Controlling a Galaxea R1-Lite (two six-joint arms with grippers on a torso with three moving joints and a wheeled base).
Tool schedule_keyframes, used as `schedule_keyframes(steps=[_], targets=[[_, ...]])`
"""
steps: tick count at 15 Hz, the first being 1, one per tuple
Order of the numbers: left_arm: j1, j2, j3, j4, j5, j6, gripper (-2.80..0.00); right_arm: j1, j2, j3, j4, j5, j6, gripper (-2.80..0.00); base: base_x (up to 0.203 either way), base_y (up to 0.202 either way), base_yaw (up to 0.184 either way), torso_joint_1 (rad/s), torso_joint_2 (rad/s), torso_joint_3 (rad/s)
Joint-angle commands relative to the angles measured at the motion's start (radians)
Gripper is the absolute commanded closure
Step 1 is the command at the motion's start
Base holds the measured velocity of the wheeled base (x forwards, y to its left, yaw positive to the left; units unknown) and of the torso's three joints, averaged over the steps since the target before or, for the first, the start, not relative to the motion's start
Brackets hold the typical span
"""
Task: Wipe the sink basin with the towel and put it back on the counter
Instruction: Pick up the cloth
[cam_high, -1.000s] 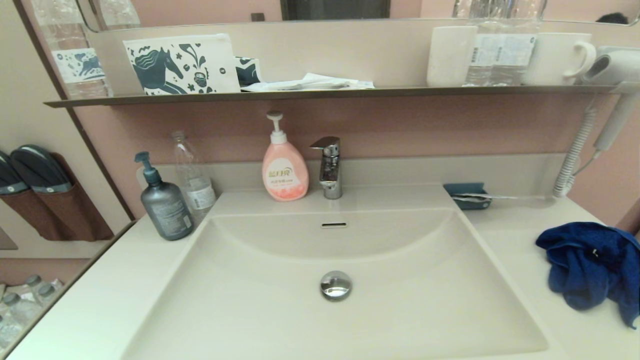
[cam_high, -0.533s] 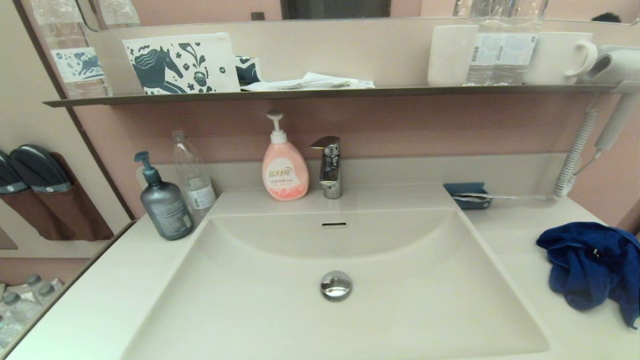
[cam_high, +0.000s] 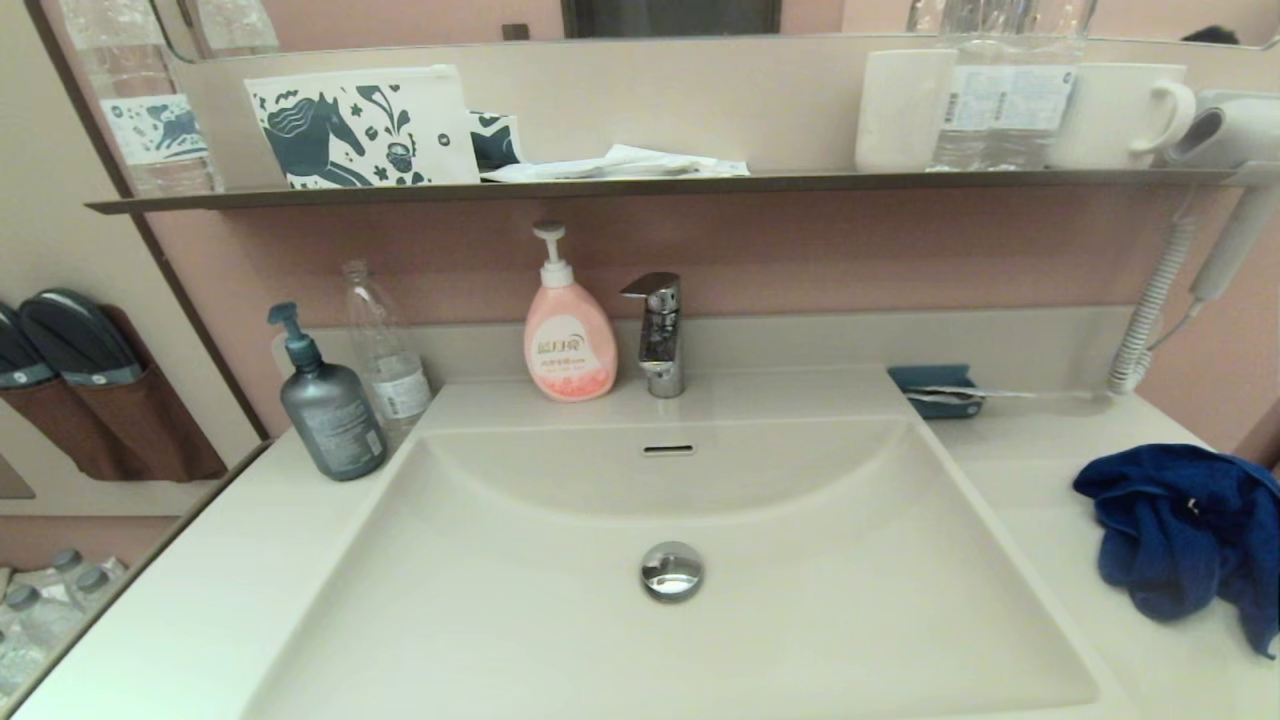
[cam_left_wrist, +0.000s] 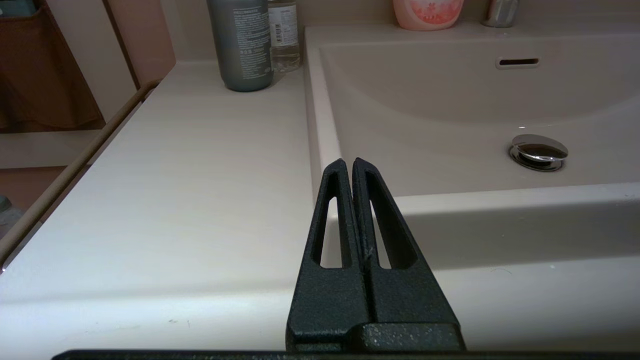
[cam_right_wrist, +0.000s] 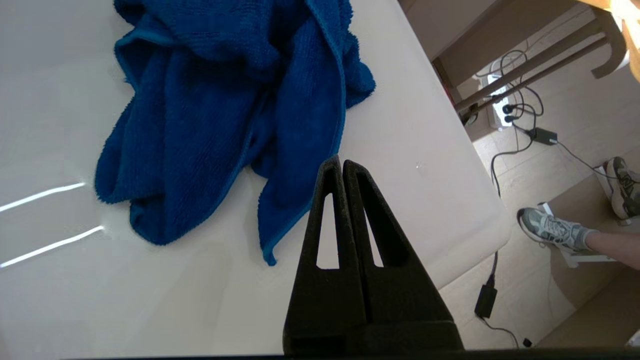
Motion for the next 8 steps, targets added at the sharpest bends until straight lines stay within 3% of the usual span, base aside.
schedule_keyframes(steps=[1,2,4,8], targets=[[0.0,0.001,0.0,-0.001,-0.001,0.0,0.0,-0.013,0.065,-0.044,-0.002,-0.001,-0.022,0.0,0.0,0.0,0.0,0.0,0.0,0.0],[0.0,0.001,0.0,0.0,0.0,0.0,0.0,-0.015,0.077,-0.067,-0.001,0.0,-0.033,-2.8,0.0,0.0,0.0,0.0,0.0,0.0],[0.0,0.001,0.0,-0.001,-0.001,0.0,0.0,-0.017,0.102,-0.09,-0.001,0.006,-0.079,-2.8,0.0,0.0,0.0,0.0,0.0,0.0],[0.0,0.001,0.0,0.0,-0.002,0.0,0.0,-0.03,0.157,-0.108,-0.001,0.099,-0.14,-2.8,0.0,0.0,0.0,0.0,0.0,0.0]])
